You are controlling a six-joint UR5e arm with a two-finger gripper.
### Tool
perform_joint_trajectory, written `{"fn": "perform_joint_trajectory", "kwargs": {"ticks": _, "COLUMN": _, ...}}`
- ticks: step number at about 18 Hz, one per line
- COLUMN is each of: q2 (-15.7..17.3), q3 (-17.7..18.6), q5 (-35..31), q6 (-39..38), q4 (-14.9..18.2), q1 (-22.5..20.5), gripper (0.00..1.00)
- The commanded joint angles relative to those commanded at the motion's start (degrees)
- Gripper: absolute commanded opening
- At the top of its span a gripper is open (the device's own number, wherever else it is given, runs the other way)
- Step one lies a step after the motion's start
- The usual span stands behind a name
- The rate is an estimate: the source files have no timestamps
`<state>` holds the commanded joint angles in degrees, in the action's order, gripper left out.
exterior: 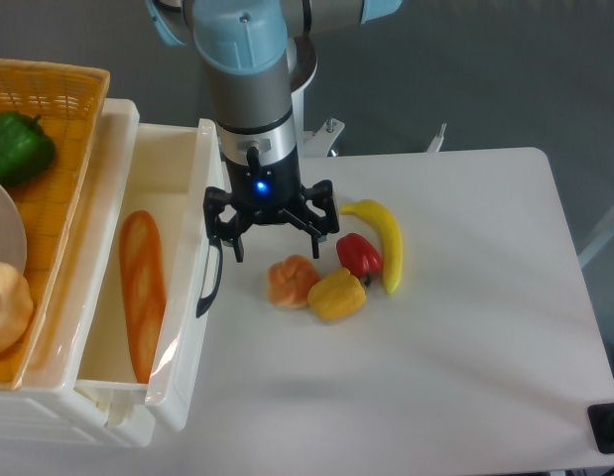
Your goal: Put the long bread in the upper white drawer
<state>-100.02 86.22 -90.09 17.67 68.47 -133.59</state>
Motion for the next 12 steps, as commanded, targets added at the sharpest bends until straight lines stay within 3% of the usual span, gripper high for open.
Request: {"fn": "perform_joint_trajectory", "kwargs": {"ticks": 12, "q2": -0.44, "q3": 0.36, "q5": -0.09, "q6": 2.29, "q4": -0.09, "q1": -0.35, "gripper": 1.00}}
